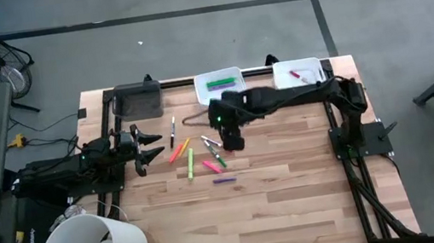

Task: Pick & Place Markers
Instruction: Put the pink marker pen into the right white bin

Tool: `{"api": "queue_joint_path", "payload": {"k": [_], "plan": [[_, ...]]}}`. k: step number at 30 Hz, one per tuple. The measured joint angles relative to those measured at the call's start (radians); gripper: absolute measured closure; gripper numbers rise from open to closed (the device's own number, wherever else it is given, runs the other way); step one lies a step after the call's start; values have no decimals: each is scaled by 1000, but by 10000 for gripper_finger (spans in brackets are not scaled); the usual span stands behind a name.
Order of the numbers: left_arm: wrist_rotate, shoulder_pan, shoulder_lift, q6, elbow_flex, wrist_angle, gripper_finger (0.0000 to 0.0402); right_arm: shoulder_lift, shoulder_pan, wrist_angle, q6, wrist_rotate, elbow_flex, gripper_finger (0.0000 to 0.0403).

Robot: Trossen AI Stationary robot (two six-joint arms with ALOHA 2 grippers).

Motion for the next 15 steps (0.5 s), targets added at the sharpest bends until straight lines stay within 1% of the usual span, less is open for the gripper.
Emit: {"api": "queue_joint_path", "payload": {"k": [4,8,12,15], "plan": [[0,0,0,0,0,0,190,0,61,6,55,-23,0,233],[0,0,0,0,0,0,190,0,92,47,128,-60,0,234],[0,0,0,0,0,0,190,10,121,96,121,-104,-1,233],[0,0,0,0,0,0,190,17,148,113,77,-103,-13,234]]}}
